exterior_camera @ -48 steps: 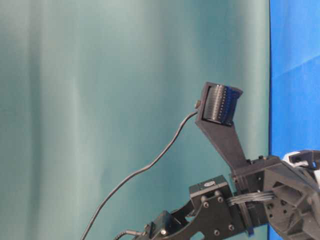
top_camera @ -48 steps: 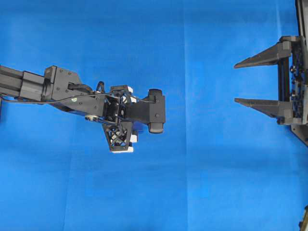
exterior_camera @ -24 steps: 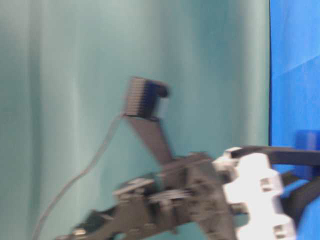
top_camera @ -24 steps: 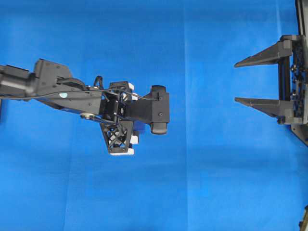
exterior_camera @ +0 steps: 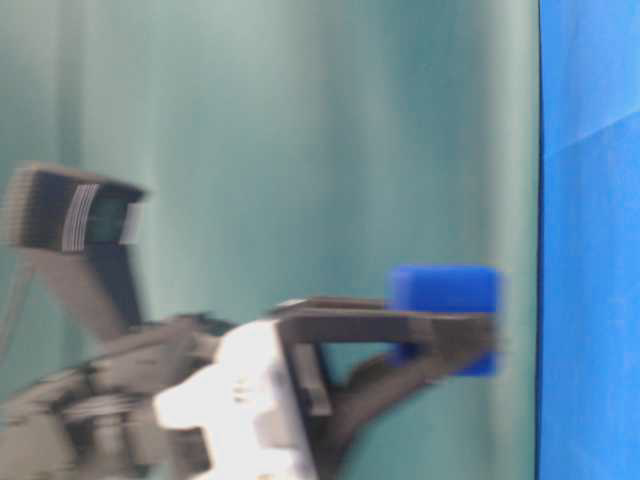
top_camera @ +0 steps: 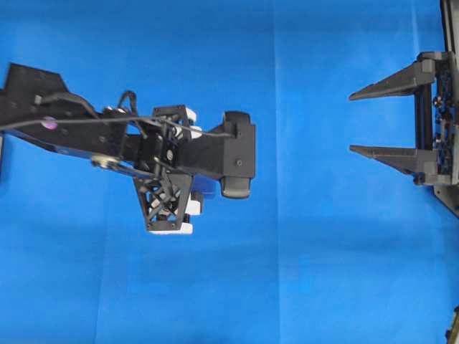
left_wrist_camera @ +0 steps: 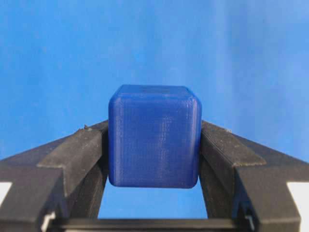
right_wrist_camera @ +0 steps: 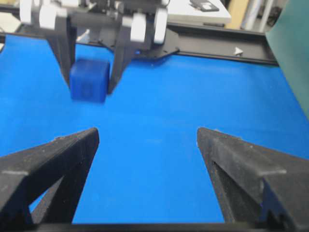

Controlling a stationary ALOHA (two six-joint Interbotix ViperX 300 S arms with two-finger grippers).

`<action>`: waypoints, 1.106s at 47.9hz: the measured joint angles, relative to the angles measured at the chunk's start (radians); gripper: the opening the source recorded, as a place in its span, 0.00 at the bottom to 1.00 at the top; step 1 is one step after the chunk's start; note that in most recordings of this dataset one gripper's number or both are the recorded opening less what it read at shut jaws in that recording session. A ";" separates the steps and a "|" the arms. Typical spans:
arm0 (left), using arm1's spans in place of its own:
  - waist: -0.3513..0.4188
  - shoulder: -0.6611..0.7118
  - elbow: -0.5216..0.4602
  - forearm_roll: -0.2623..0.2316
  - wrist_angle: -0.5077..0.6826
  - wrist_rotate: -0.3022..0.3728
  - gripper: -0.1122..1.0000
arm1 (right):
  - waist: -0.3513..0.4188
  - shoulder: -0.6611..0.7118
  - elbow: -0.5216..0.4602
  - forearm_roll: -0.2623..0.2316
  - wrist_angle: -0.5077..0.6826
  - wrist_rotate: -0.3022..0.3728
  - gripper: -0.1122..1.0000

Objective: Handover the blue block to the right arm after grasping it with the left arm, then place it in the designated position.
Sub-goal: 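Lift the cube and rotate the left gripper toward the right arm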

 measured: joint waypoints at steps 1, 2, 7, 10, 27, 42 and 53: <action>0.000 -0.006 -0.008 -0.002 0.008 0.002 0.52 | 0.000 0.000 0.000 0.003 0.000 -0.002 0.96; 0.000 -0.011 -0.015 -0.002 0.014 0.003 0.52 | 0.000 0.000 0.000 0.003 0.002 0.000 0.96; -0.002 -0.029 -0.052 -0.002 0.057 0.003 0.52 | 0.000 0.000 0.000 0.003 0.002 0.000 0.96; 0.000 -0.034 -0.071 -0.002 0.081 0.003 0.52 | 0.000 0.000 0.000 0.003 0.002 0.000 0.96; 0.000 -0.037 -0.094 0.000 0.112 0.003 0.52 | 0.000 0.000 0.000 0.003 0.002 0.000 0.96; 0.000 -0.037 -0.094 0.000 0.114 0.002 0.52 | 0.000 0.000 0.000 0.003 0.003 0.000 0.96; 0.000 -0.037 -0.094 0.000 0.112 0.002 0.52 | 0.000 0.000 0.000 0.003 0.003 0.002 0.96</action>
